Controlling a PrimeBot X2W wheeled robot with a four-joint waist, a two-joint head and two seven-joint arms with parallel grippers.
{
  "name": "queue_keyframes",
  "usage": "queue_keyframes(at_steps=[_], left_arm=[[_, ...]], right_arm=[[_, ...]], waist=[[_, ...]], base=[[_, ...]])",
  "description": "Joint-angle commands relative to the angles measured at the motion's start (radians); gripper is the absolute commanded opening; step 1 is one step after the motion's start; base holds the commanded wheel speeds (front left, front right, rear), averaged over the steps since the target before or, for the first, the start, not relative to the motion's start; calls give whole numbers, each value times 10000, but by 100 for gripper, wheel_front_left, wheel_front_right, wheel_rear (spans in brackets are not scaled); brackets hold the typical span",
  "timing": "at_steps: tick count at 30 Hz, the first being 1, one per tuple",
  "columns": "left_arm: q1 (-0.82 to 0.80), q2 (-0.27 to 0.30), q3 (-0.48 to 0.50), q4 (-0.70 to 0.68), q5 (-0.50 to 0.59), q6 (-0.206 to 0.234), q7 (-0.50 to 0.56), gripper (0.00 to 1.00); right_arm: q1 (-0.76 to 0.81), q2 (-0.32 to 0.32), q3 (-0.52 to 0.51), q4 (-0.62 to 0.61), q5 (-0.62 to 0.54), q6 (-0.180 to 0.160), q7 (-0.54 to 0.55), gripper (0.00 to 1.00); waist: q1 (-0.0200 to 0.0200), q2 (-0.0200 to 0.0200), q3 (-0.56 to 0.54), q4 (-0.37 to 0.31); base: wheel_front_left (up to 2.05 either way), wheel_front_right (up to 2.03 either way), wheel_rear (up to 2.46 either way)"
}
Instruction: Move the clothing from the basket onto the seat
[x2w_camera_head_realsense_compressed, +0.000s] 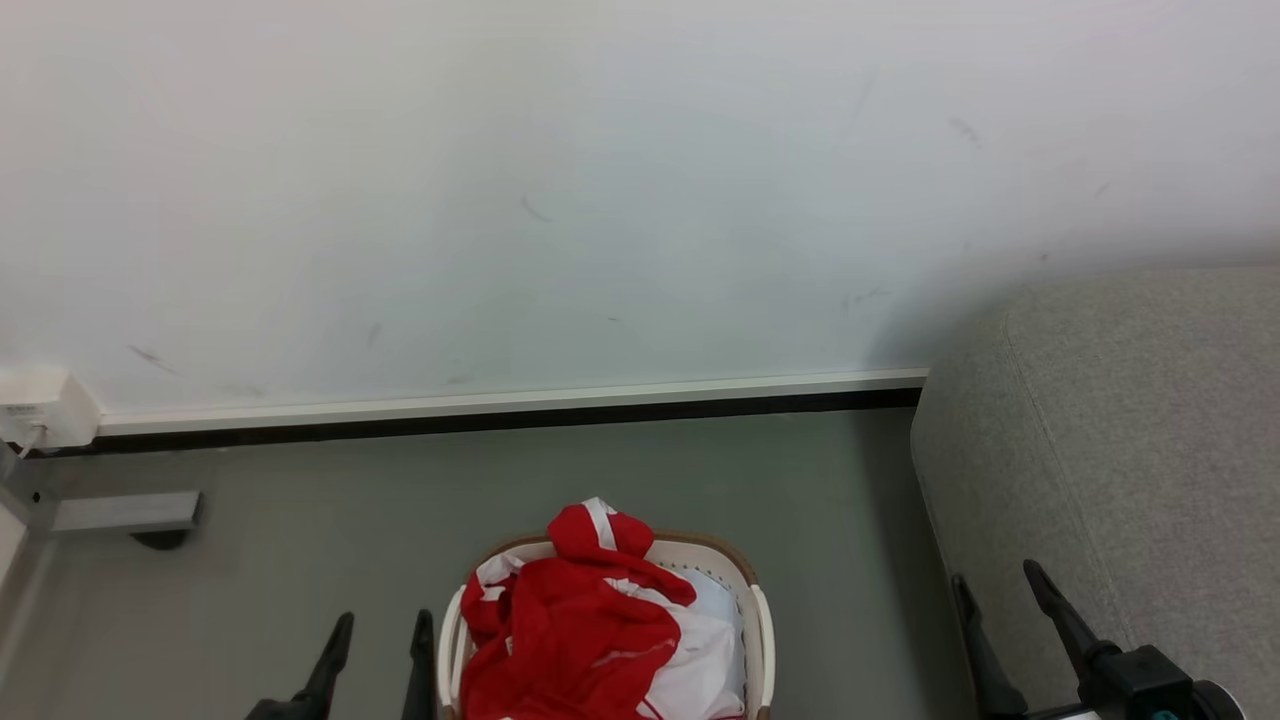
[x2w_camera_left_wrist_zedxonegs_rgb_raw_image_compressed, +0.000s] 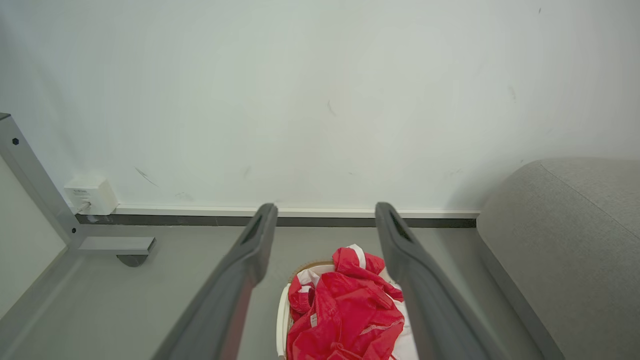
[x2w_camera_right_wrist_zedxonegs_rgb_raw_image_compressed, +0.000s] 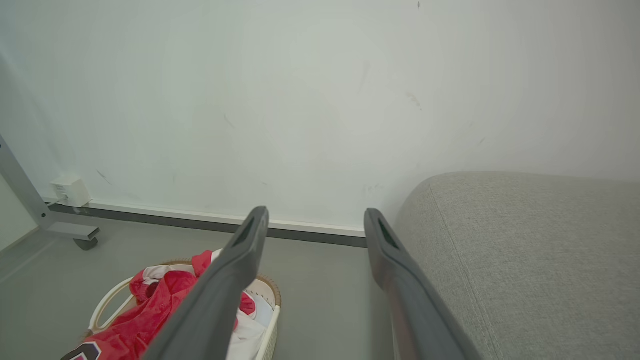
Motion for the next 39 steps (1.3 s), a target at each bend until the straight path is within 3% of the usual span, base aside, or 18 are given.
queue_keyframes(at_steps=[1, 8, 16, 20, 26, 39], left_arm=[[44, 72, 41, 58, -30, -48, -7, 100], [-238, 66, -191, 563, -151, -200, -7, 100], [-1597, 121, -757, 2923, 279, -566, 6, 100], [-2794, 332, -1119, 4333, 591, -803, 574, 100], [-4512, 818, -1540, 6168, 1006, -980, 2224, 100], [-6733, 1544, -1943, 8243, 1459, -961, 3622, 100]], right_arm=[[-104, -69, 50, 4, -49, -21, -38, 100], [-368, -111, 195, -147, 67, -21, -36, 100], [-1013, -169, 258, -584, 245, -21, -36, 100], [-1431, -151, 242, -887, 389, -21, -36, 100], [-2061, -43, 284, -1382, 543, -21, -36, 100], [-2727, 64, 231, -1777, 709, -21, -36, 100]], waist=[[0, 0, 49, -75], [0, 0, 365, -597], [0, 0, 1748, -1435], [0, 0, 2685, -1776], [0, 0, 4086, -2147], [0, 0, 5609, -2326]], base=[[0, 0, 0], [0, 0, 0], [0, 0, 0], [0, 0, 0], [0, 0, 0], [0, 0, 0]])
